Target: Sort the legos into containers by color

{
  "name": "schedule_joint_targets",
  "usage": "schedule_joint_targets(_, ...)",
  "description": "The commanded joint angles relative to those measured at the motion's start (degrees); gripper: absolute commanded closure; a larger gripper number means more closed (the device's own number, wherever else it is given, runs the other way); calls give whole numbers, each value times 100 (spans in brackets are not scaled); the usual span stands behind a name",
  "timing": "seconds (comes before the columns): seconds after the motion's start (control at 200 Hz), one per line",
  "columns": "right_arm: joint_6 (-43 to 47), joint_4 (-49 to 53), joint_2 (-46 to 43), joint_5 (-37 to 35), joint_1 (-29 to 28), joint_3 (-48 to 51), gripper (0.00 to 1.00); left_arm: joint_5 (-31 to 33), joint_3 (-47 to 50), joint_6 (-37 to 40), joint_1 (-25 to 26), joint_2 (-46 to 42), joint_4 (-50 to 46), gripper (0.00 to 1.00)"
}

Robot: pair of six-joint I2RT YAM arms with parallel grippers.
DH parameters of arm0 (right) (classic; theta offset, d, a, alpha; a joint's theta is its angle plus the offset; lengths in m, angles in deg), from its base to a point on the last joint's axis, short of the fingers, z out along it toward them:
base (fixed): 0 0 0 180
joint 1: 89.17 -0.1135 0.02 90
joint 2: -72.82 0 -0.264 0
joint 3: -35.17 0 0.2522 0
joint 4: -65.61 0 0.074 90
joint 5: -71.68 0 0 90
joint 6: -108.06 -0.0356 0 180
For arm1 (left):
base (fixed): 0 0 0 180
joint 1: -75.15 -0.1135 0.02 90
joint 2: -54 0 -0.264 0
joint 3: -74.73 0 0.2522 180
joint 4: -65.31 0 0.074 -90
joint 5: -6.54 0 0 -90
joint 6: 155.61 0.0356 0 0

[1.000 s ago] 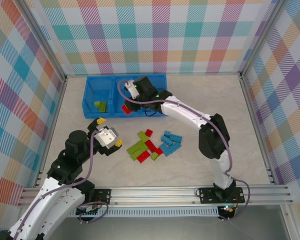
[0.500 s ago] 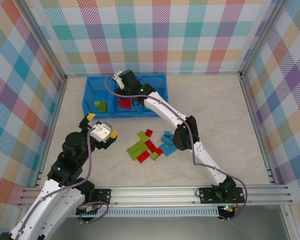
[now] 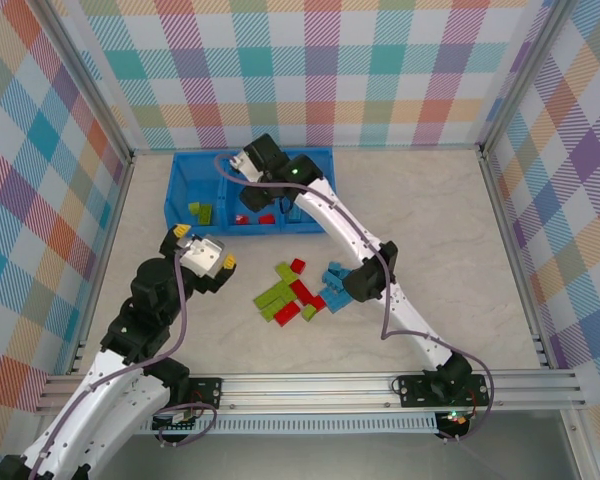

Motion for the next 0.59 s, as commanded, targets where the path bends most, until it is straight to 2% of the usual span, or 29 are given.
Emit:
schedule_joint_targets(0.0, 371, 1214, -933, 348, 27, 226, 38, 13, -245, -572, -108, 242, 139, 0)
schedule_joint_targets(0.14, 673, 1505, -1824, 411, 36, 1730, 25, 14, -833, -1671, -144, 710, -368, 0)
schedule_joint_targets(0.36, 483, 419, -4426, 401, 87, 5631, 11, -277, -2334, -4288, -135, 1905, -2440, 0)
schedule_joint_targets(0.515, -192, -377, -6197, 727, 80, 7833, 0, -1012, -2345, -5001, -31, 2546, -3113, 1)
schedule_joint_targets(0.59, -656, -662, -6855, 1091, 85, 8702, 0, -1346, -2218, -5134, 175, 2770, -3304, 3)
